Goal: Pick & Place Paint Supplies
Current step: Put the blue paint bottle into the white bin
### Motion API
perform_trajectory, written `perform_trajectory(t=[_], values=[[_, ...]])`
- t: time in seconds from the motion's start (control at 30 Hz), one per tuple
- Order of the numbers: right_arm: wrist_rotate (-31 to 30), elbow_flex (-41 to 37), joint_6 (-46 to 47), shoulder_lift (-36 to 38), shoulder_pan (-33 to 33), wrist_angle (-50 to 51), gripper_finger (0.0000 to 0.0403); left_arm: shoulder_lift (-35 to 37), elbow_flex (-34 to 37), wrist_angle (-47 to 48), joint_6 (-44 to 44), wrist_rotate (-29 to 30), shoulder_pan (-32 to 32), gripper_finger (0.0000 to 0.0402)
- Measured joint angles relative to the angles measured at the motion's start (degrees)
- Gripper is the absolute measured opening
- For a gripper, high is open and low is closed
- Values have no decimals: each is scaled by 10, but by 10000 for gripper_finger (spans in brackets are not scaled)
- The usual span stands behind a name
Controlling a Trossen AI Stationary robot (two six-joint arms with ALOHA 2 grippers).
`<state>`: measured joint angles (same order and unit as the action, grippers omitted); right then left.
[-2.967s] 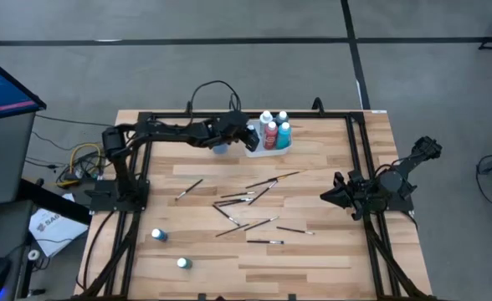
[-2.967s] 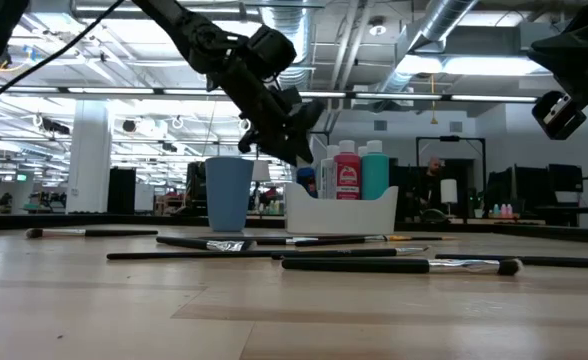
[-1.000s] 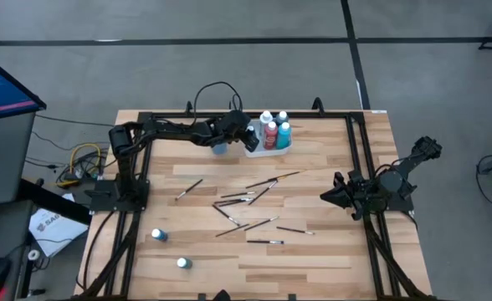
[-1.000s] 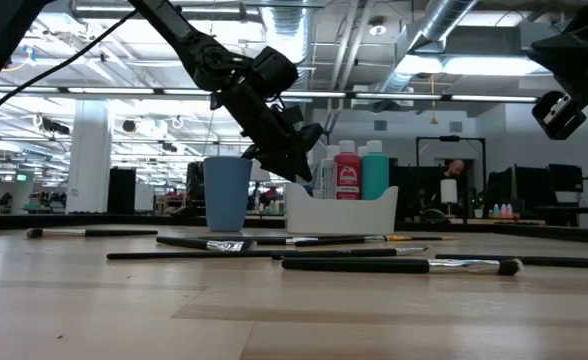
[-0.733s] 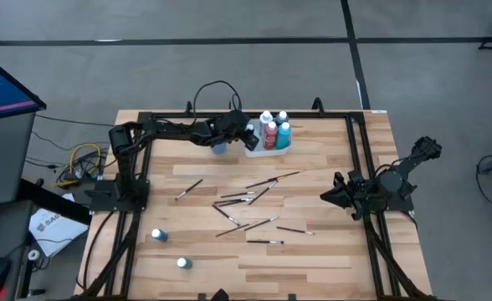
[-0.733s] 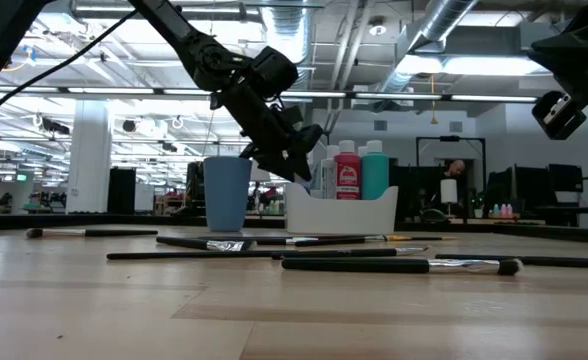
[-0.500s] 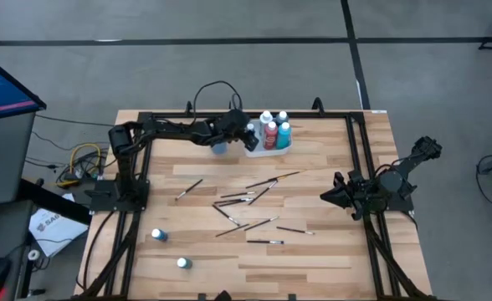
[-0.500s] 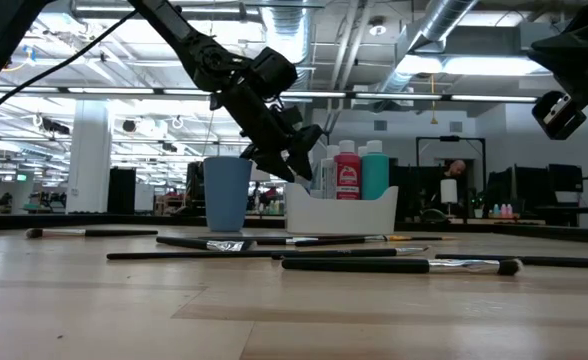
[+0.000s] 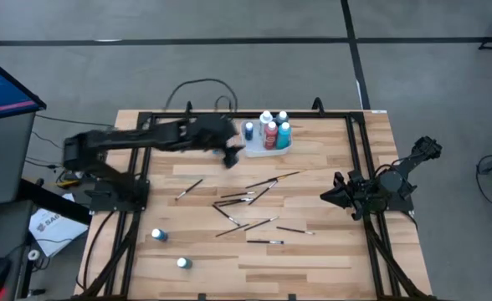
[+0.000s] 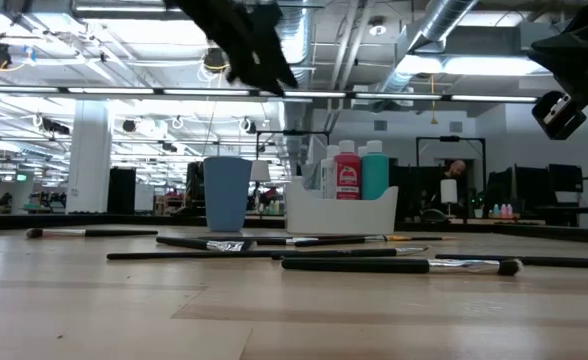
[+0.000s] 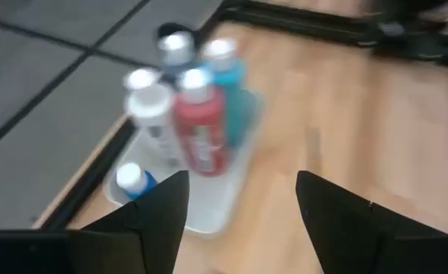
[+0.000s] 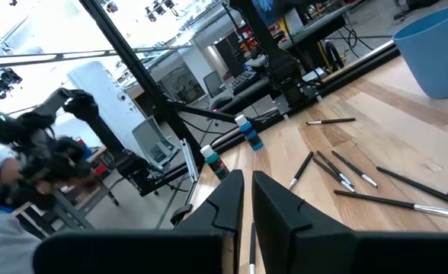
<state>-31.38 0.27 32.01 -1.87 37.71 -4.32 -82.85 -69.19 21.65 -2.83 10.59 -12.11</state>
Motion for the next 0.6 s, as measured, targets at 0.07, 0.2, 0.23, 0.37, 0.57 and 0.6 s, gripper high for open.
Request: perform_trajectory(t=[0.07,0.2,0.23,0.37,0.57,0.6], values=[[0,0,0,0,0,0,25,53,0,65,-4,-12,27,231],[0,0,0,0,0,0,23,149,0,189,-20,-47,88,226],[0,0,0,0,0,0,23,167,0,215,-22,-60,105,226],[0,0,0,0,0,0,23,230,3,281,-77,-109,189,227],[0,0,0,0,0,0,24,264,40,302,-166,-115,347,221],[0,0,0,0,0,0,23,266,51,304,-178,-115,372,220]])
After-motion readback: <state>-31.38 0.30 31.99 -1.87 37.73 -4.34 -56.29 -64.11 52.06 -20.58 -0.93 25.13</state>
